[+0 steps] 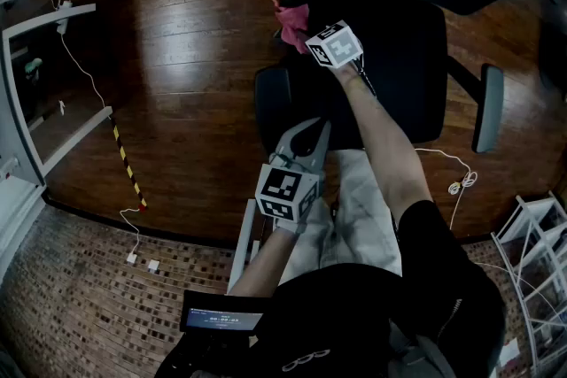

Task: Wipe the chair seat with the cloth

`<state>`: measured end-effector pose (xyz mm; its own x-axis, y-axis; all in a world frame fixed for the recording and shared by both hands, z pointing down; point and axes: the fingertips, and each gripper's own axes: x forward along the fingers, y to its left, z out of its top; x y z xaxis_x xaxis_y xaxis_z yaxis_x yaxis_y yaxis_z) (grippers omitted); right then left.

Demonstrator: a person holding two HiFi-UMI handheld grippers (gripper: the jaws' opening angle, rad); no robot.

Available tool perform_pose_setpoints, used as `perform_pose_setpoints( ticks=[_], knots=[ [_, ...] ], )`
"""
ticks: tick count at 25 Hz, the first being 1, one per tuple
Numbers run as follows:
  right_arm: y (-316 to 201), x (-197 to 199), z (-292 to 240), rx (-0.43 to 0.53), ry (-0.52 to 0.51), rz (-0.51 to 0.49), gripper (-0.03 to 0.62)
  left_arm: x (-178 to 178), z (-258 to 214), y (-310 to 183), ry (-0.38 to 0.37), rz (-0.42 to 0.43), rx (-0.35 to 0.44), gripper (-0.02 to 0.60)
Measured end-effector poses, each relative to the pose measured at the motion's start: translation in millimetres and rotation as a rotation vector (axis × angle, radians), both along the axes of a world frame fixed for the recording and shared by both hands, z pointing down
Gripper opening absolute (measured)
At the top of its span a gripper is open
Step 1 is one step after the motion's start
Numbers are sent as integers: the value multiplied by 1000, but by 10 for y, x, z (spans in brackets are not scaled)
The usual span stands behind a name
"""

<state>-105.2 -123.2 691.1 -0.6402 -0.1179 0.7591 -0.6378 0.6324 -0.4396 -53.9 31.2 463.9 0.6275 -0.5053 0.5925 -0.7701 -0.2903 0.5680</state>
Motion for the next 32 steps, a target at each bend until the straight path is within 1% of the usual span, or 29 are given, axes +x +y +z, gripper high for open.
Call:
perform_pose_setpoints(
  ticks=[5,8,11,16,24,32],
  knots=[
    [-66,222,67,-32,-5,35,67,58,-43,-88,23,-10,-9,-8],
    [-107,488,119,-31,46,74,67,159,-64,-80,46,10,-7,-8],
    [-184,818,202,-30,97,123,67,256,-47,-63,51,24,-12,-8],
    [-300,1504,308,-32,176,226,67,428,-16,-44,52,45,-19,-8],
    [-394,2595,298,-6,299,353,67,651,-10,-45,51,55,-14,-8],
    [-405,3302,213,24,426,428,67,820,66,-9,41,44,-15,-8]
  ],
)
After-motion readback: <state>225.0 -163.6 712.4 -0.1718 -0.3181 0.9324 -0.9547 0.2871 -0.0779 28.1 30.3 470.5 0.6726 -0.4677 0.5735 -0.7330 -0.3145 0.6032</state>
